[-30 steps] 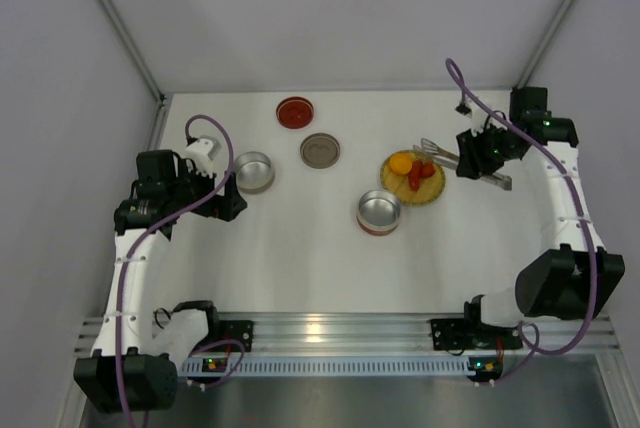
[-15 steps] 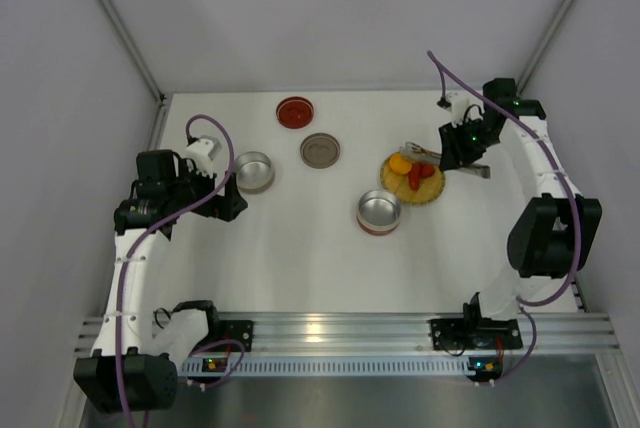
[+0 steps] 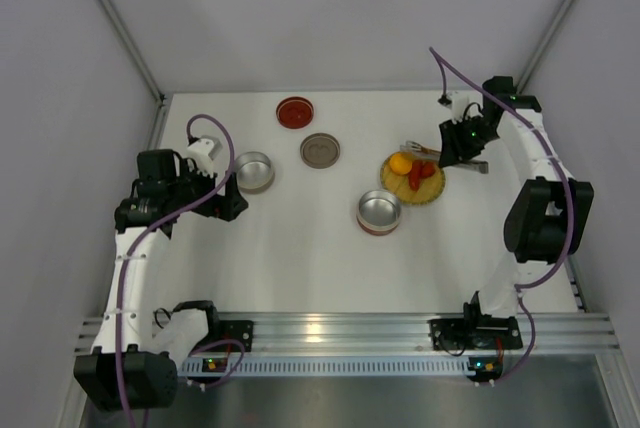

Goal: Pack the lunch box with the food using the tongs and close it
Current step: Pick up the fake food from the plate, then place the fake food in the packing box, then pick up the fake food from the plate.

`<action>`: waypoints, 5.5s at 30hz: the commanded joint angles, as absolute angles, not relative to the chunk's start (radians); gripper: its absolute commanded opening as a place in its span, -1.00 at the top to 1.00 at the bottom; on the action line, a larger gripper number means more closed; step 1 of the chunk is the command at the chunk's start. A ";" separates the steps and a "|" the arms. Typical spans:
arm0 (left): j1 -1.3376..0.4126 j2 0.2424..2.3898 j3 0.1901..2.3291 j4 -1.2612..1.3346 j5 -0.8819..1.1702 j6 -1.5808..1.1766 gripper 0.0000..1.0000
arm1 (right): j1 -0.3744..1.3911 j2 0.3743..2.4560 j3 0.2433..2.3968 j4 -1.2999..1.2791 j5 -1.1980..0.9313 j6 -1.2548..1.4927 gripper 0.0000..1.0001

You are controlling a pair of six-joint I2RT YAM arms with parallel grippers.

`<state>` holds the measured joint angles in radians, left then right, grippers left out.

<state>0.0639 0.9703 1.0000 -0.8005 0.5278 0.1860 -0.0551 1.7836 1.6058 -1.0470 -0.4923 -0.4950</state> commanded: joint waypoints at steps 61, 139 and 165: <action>0.072 1.066 1.166 -0.730 0.558 0.011 -0.96 | 0.305 1.848 1.911 -0.824 -0.756 -0.112 1.00; 0.270 1.054 1.075 -0.744 0.670 0.186 -0.97 | 0.121 1.284 1.204 -0.880 -0.269 -0.137 0.26; 0.268 1.054 1.077 -0.758 0.653 0.172 -0.97 | 0.130 1.299 1.131 -0.882 -0.152 0.029 0.28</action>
<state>0.2638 1.0626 1.0748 -0.7647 0.6411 0.1669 0.1268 1.3006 1.1236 -0.9047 -0.1654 0.0082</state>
